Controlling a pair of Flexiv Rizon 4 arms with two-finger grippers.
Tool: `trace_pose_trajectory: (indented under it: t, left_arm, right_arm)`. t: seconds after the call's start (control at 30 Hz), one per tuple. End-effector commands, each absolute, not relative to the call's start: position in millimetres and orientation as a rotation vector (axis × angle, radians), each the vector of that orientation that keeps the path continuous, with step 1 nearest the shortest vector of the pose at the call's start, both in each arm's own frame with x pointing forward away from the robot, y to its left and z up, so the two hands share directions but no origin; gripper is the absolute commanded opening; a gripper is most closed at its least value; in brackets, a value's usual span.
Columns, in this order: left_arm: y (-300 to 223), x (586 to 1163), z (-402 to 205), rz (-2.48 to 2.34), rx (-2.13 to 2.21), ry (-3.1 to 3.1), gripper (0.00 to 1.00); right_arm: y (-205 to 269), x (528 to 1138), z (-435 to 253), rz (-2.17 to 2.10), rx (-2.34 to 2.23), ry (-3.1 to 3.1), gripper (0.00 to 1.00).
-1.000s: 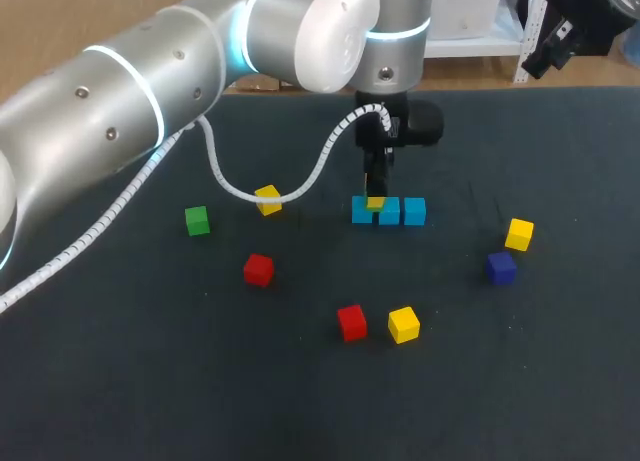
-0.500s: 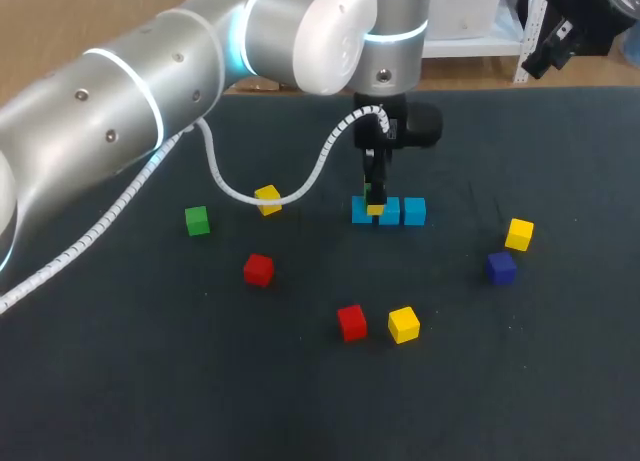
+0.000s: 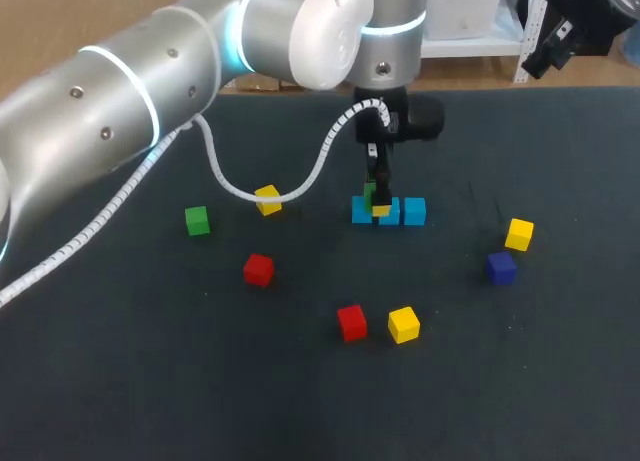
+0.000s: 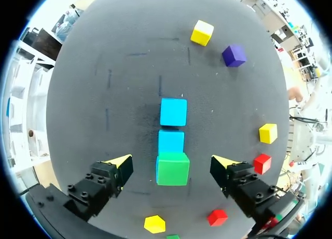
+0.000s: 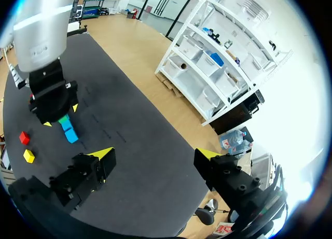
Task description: Place the blue cubes, place green cubes on the blue cubes, place the yellow cubes on the green cubes, then place the red cubes on the yellow cubes, and place purple cube on the red cubes.
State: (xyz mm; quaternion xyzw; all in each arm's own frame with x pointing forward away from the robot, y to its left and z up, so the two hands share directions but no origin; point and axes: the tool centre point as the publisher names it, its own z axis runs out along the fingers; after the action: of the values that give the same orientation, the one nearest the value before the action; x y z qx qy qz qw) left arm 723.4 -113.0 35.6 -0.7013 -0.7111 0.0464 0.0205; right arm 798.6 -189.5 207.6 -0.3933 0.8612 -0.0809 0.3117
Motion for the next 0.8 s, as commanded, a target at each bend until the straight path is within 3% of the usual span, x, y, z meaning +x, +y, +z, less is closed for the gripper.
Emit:
trace_pose_trajectory:
  t: [0.03, 0.8]
  left_arm:
    - [-101.3, 710.4, 52.2, 0.140, -2.196, -2.253, 1.00]
    - [-38.9, 706.8, 75.0, -0.007, -1.911, -2.511, 1.00]
  right_arm:
    - [-189.4, 796.7, 206.5, -0.219, -1.031, 2.268, 1.00]
    - [-189.4, 796.7, 206.5, -0.219, -1.031, 2.268, 1.00]
